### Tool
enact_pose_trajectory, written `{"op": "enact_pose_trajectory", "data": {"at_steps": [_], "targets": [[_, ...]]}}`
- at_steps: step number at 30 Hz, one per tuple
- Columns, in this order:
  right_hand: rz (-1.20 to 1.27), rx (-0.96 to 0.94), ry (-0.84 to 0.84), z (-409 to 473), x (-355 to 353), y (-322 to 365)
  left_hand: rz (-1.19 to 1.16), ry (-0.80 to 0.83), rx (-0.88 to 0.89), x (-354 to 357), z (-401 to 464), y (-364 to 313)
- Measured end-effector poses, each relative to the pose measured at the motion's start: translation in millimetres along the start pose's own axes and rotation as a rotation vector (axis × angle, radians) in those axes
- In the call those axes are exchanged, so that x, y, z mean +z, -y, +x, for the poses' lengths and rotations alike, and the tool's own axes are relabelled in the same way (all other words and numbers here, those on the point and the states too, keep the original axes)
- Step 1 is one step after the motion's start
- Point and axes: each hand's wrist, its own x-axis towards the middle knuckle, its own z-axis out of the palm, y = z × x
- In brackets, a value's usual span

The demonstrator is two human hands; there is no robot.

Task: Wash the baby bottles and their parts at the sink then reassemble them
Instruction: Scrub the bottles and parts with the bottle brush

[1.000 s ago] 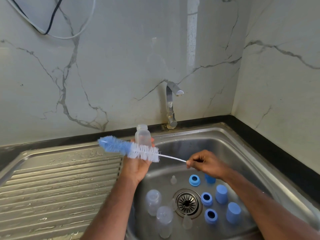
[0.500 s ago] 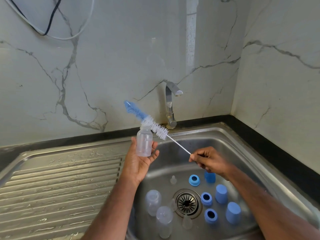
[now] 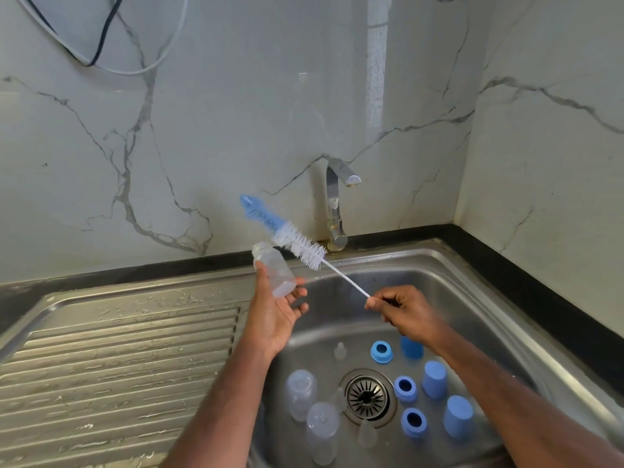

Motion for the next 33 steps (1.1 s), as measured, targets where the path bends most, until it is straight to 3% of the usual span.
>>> {"op": "enact_pose_trajectory", "data": {"at_steps": [3, 9, 14, 19, 25, 30, 33], "targets": [[-0.055, 0.007, 0.161, -3, 3, 1, -0.079, -0.026, 0.012, -6, -1, -4], [-0.060, -0.009, -0.056, 3, 10, 3, 0.039, 0.036, -0.082, 13, -10, 5], [-0.041, 0.038, 0.211, -2, -7, -4, -0.186, -0.049, -0.013, 6, 0, -2], [-0.147, -0.006, -0.010, 5, 9, -1, 0.004, 0.039, -0.098, 5, -8, 6], [-0.057, 0.089, 0.221, -5, -12, 2, -0.097, 0.007, -0.059, 3, 1, 4], [-0.114, -0.005, -0.025, 5, 16, 4, 0.032, 0.083, -0.124, 7, -2, 9], [-0.024, 0.057, 0.065, 4, 3, 1, -0.088, 0.107, -0.096, 7, -2, 6]]}}
